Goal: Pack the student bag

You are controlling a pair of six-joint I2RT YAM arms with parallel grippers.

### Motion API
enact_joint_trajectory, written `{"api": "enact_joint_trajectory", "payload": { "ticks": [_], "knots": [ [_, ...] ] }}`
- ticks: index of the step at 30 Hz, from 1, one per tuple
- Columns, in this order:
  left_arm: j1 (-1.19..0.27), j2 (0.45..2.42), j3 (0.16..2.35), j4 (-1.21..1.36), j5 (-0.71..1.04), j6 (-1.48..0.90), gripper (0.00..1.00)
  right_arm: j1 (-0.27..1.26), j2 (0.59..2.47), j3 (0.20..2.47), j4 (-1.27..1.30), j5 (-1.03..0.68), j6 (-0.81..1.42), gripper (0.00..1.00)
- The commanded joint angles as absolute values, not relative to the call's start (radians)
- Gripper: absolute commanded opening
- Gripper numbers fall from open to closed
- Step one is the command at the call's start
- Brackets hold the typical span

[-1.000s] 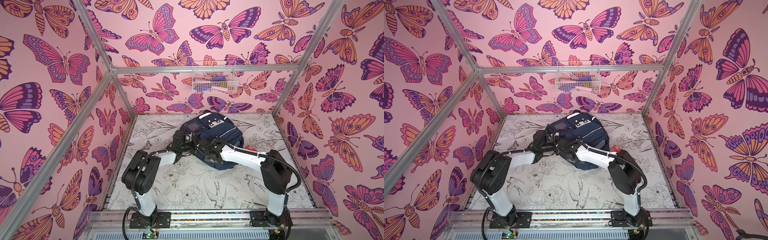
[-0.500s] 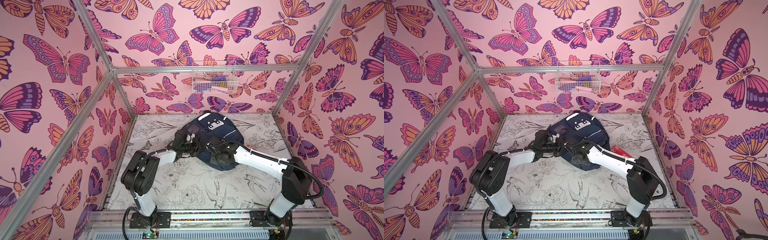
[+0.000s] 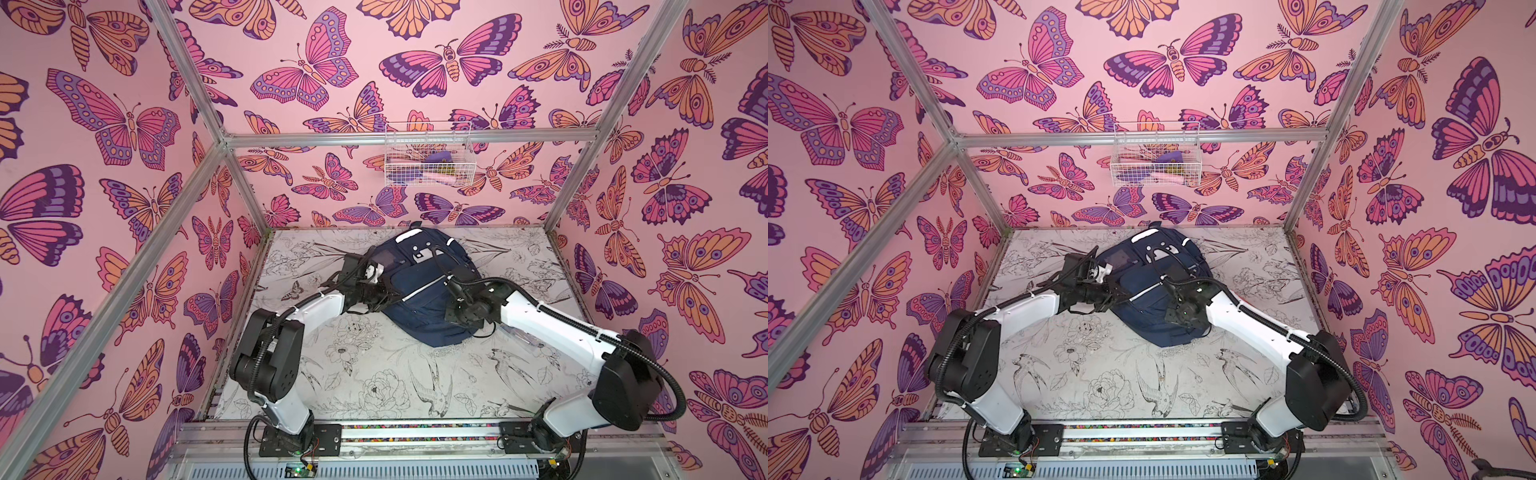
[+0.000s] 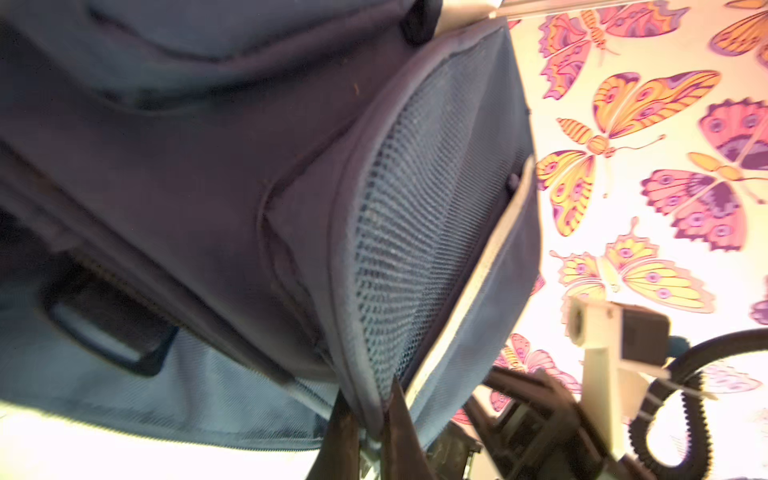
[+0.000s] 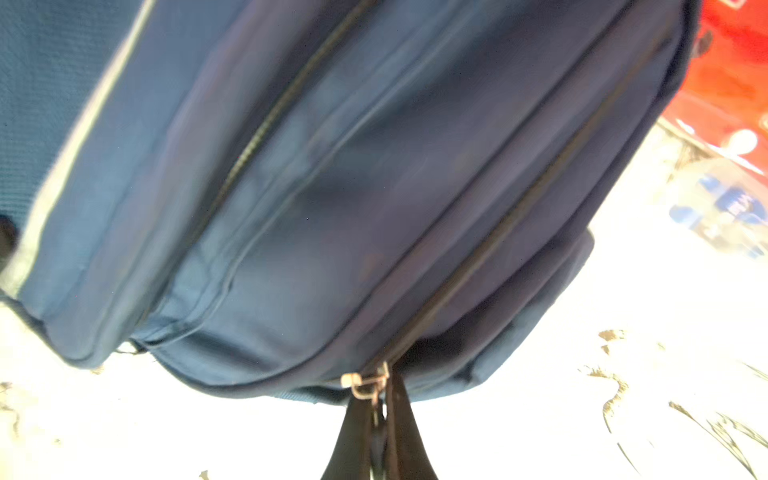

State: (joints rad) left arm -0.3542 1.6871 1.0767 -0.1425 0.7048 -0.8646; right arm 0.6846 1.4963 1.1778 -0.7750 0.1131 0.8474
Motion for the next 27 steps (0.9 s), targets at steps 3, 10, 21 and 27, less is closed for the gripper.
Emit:
{"api": "enact_joint_trajectory", "payload": {
  "ticks": [3,10,21,27],
  "knots": [
    [-0.126,1.689,1.197,-0.438,0.278,-0.659,0.00,0.671,1.503,1.129,-0.832,0.088,0.760,0.00],
    [-0.104,1.682,1.247,-0.515,0.256,-0.650,0.40,0.839,1.695,1.328,-0.700,-0.061,0.729,0.00],
    [-0.244,1.265,0.918,-0.502,0.447,-1.003,0.58,0.859,1.812,1.429,-0.557,-0.262,0.732,0.00],
    [-0.406,1.262,0.892,-0.384,0.425,-1.222,0.60,0.857,1.779,1.432,-0.539,-0.305,0.717,0.00]
  ]
}}
